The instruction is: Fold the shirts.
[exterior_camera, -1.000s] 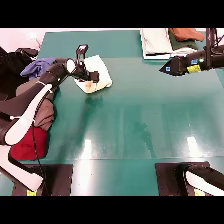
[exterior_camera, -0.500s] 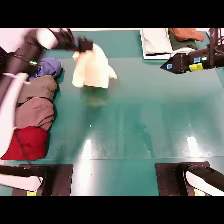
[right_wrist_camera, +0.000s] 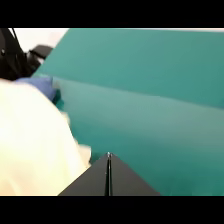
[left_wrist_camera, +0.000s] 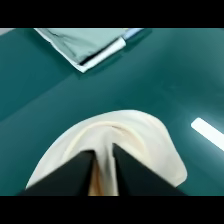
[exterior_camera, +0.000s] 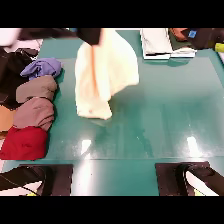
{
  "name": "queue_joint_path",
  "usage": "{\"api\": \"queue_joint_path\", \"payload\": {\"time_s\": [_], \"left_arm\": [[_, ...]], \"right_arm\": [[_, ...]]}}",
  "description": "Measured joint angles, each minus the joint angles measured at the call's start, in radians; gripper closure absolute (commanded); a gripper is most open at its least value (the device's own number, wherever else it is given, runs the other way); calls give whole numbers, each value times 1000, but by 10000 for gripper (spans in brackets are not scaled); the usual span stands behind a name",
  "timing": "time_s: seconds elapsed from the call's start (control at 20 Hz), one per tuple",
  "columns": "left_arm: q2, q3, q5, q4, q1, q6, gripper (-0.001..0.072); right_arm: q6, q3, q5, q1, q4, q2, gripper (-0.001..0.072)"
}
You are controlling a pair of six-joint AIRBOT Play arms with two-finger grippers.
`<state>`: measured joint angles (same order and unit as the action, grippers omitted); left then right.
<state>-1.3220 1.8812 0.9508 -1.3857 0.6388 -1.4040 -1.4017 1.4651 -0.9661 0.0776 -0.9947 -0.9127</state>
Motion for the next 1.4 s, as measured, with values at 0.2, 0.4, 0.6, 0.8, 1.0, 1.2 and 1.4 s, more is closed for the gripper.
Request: {"api": "queue_joint_path", "payload": {"time_s": [0.2,0.4,0.6,0.8,1.0,1.2,1.4], "left_arm": [[-47,-12,22,-4,24,22,158],[-55,-35,147,-29,-181,-39,158],[-61,-225,206,45,-423,-72,158],[-95,-514,160,145,-542,-52,158],[-163,-665,77,239,-571,-4,158],[-213,-710,11,312,-542,34,158],[-243,-715,-40,333,-508,28,679]], "right_arm": [[0,0,32,0,-1,14,694],[0,0,42,0,-2,19,694],[0,0,43,0,-2,19,694],[0,-1,29,0,-2,19,694],[0,-2,8,0,-2,19,694],[0,-2,-5,0,-2,19,694],[0,-2,-24,0,-5,19,694]]}}
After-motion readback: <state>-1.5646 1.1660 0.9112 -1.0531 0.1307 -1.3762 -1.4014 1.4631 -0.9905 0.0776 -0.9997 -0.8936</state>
